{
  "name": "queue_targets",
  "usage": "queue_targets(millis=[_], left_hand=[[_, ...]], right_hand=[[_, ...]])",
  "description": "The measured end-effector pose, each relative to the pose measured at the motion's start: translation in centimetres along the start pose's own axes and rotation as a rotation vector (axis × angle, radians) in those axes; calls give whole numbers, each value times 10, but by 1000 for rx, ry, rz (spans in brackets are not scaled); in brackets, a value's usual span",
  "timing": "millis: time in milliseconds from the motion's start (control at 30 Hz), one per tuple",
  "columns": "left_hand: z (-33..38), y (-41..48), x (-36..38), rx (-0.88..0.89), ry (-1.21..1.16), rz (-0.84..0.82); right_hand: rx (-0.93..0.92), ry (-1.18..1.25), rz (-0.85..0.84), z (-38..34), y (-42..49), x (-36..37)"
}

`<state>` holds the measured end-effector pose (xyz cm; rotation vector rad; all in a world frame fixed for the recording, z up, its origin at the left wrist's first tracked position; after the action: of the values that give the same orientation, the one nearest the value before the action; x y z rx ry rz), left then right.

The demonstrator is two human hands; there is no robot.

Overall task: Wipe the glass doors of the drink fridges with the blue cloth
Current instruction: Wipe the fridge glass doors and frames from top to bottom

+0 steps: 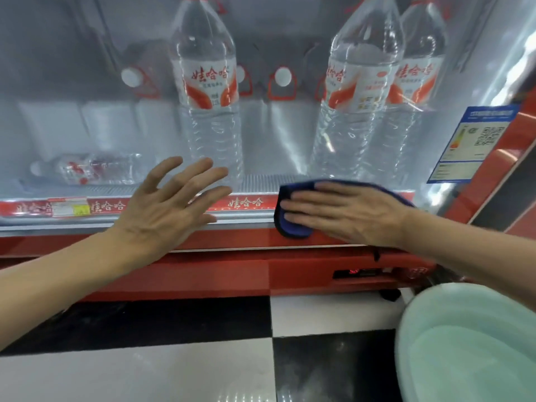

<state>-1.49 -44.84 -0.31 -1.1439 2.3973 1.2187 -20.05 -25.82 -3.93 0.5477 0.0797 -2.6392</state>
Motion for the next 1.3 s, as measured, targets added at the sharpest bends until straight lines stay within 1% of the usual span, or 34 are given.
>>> queue_targets(millis=[33,67,133,200,233,267,333,367,400,433,500,567,633,700,767,833,867,900,967,1033,1067,1133,1167,1233,1300], left_hand=[[-4,-9,2,7,0,3],[-8,-16,4,12,3,11],[-12,-23,11,6,4,36],[-13,-25,16,8,14,64],[-14,-25,18,20,16,70],[-14,-25,18,33,15,71],[-15,-24,15,53,3,56],[-15,-23,14,60,-8,37],[-16,-24,13,68,-16,15],[-18,-27,10,66,-22,-2],[-32,-39,4,29,-11,-3],[-51,-54,-1,-23,-3,-12],[-61,-65,-1,-39,0,-15],[-64,-69,3,-31,1,-9],[-65,-71,5,-23,-15,-7],[-65,-72,9,-21,-24,-22],[-66,-76,10,-15,-28,-40],[-67,-77,12,-1,-36,-59],[-70,-84,13,36,-71,-90],[-72,-99,12,62,-86,-131],[-73,-107,15,74,-88,-156],[-80,-123,14,75,-85,-183],[-85,-128,13,73,-80,-187],[-95,-136,13,71,-66,-190],[-100,-139,15,70,-50,-181]], right_hand=[[66,76,22,23,5,-7],[186,141,81,48,13,-15],[402,105,180,72,24,-27],[542,90,205,60,33,-26],[561,100,196,40,35,-21],[506,98,142,12,40,-14],[253,81,-15,-44,46,5],[135,79,-60,-61,46,12],[69,78,-71,-66,46,16],[49,57,-68,-65,47,14],[46,-27,-12,-47,52,8],[122,59,33,-8,66,-9],[288,141,114,38,86,-32],[465,124,221,69,103,-49],[576,93,272,69,115,-54],[624,94,258,40,121,-47],[593,111,226,17,125,-42],[511,113,164,-8,127,-35],[240,98,22,-55,134,-22],[29,59,-47,-73,136,-15],[-14,18,-47,-72,135,-14],[-33,-82,17,-55,137,-17],[-20,-46,36,-43,140,-20],[70,111,55,-6,151,-36],[229,181,107,27,163,-51]])
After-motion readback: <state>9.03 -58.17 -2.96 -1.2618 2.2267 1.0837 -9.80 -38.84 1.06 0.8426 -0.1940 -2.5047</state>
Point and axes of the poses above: each hand's wrist, its own y-axis towards the middle knuckle, its own x-axis out of the palm, z = x × y, the point moved 7 cm from there along y, towards the middle knuckle, and after that the axes turned 7 degrees about -z, right-handed, at the moved point
